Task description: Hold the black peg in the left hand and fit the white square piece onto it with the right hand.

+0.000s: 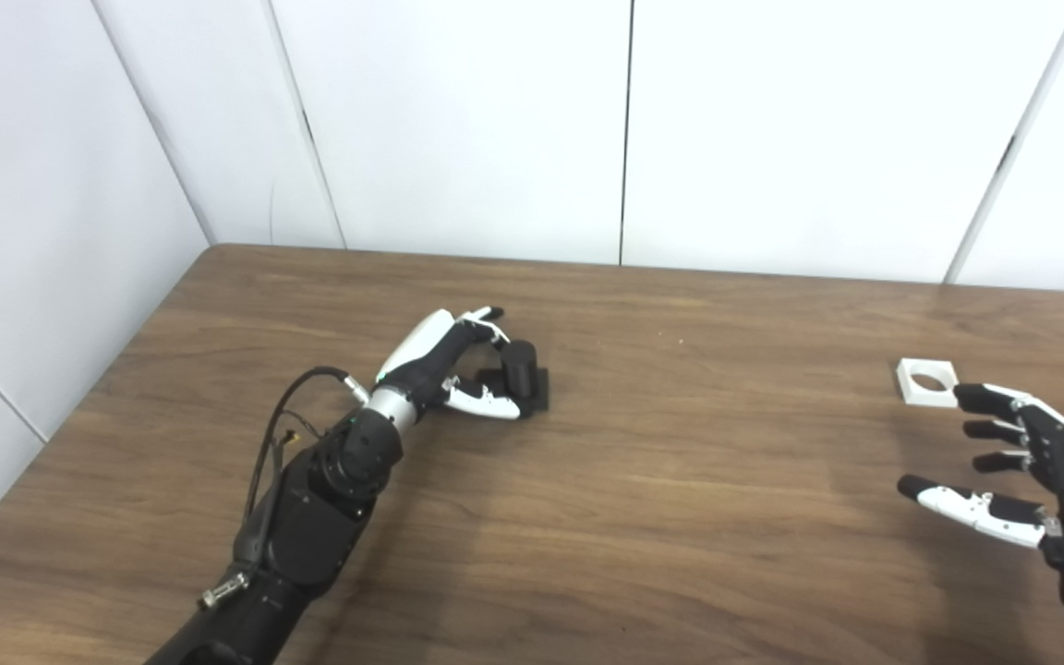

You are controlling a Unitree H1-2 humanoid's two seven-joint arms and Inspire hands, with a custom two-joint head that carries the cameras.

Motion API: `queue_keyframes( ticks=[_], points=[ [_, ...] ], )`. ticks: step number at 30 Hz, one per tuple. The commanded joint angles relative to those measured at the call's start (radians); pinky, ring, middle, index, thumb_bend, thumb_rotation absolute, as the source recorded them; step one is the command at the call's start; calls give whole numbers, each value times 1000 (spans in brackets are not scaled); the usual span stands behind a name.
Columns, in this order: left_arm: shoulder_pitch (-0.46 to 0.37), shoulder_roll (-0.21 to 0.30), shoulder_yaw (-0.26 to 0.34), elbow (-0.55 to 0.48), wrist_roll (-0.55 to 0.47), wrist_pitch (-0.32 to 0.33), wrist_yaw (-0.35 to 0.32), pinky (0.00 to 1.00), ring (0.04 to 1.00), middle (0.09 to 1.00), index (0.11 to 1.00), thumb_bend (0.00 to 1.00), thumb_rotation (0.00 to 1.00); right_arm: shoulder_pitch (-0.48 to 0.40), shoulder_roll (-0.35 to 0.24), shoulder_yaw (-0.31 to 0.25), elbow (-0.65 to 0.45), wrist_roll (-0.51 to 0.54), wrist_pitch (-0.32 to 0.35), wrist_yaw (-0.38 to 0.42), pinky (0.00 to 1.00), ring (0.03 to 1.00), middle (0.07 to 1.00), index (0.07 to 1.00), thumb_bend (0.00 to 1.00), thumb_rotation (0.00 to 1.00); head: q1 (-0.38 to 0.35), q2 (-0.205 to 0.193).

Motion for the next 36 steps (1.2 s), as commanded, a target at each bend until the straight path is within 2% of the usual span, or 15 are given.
queue_keyframes(
  ticks=[1, 10, 23, 36],
  points=[
    [-22, 28, -3, -40, -20, -45, -32, 1000, 1000, 978, 487, 522, 77, -29, -10, -5, -35, -4, -7, -3, 584, 720, 765, 737, 681, 0, -1, 2],
    [16, -11, -56, -127, -27, -72, -104, 1000, 1000, 999, 488, 522, 74, -28, -9, -1, -41, -16, -10, -7, 575, 724, 764, 728, 680, 0, -6, 3],
    [95, -131, -171, -174, 27, -138, -101, 1000, 1000, 999, 489, 520, 80, -32, -10, -7, -66, -17, 27, -2, 556, 706, 755, 731, 689, 0, -21, 7],
    [143, -193, -269, -160, 81, -198, -83, 1000, 1000, 1000, 489, 518, 83, -33, -13, -5, -68, -21, 25, -3, 579, 716, 760, 738, 683, 0, -25, 13]
  ],
)
